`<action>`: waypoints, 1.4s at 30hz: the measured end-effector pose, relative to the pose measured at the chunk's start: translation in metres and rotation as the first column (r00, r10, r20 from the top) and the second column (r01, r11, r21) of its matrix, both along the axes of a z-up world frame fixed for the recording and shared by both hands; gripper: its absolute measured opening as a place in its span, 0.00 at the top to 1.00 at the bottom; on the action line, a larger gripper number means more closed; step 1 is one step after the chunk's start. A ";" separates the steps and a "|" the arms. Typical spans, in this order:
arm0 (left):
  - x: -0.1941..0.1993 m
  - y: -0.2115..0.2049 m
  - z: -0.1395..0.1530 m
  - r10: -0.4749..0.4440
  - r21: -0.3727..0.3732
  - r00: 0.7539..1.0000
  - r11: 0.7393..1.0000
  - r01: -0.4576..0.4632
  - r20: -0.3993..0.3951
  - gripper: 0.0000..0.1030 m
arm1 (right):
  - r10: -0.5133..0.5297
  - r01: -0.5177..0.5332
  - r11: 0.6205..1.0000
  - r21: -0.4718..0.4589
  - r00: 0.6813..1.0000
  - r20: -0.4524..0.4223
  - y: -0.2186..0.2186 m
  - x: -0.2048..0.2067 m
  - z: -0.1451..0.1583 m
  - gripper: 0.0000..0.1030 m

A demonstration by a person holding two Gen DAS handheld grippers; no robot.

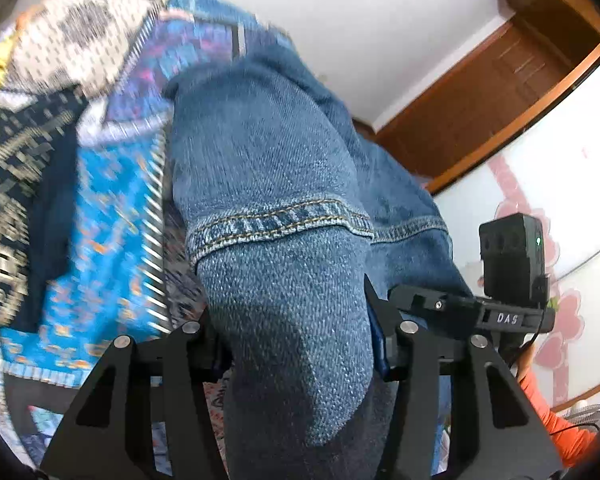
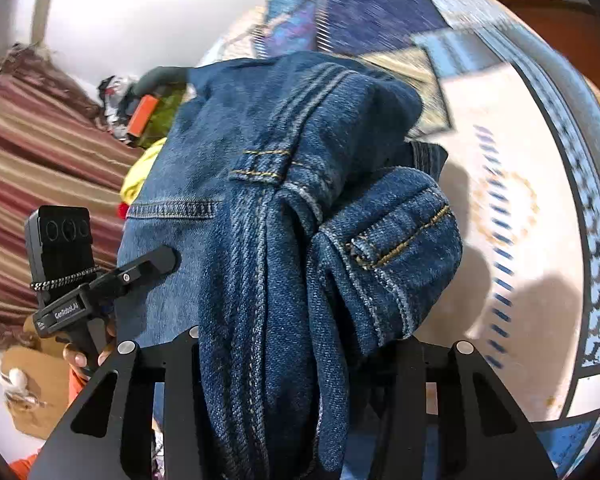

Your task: Fold large clothes

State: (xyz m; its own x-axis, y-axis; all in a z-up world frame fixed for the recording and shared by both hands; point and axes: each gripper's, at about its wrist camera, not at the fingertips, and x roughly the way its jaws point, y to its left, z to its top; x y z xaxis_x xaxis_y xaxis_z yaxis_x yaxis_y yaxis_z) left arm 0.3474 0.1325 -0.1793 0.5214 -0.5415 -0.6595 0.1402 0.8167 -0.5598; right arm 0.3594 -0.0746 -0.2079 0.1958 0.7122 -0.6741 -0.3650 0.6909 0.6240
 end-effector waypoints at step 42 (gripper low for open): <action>0.011 0.301 -0.081 0.345 0.117 0.937 0.934 -0.338 -0.048 0.19 | 0.217 -0.213 0.971 -0.105 0.976 0.022 0.272 0.053 -0.061 0.47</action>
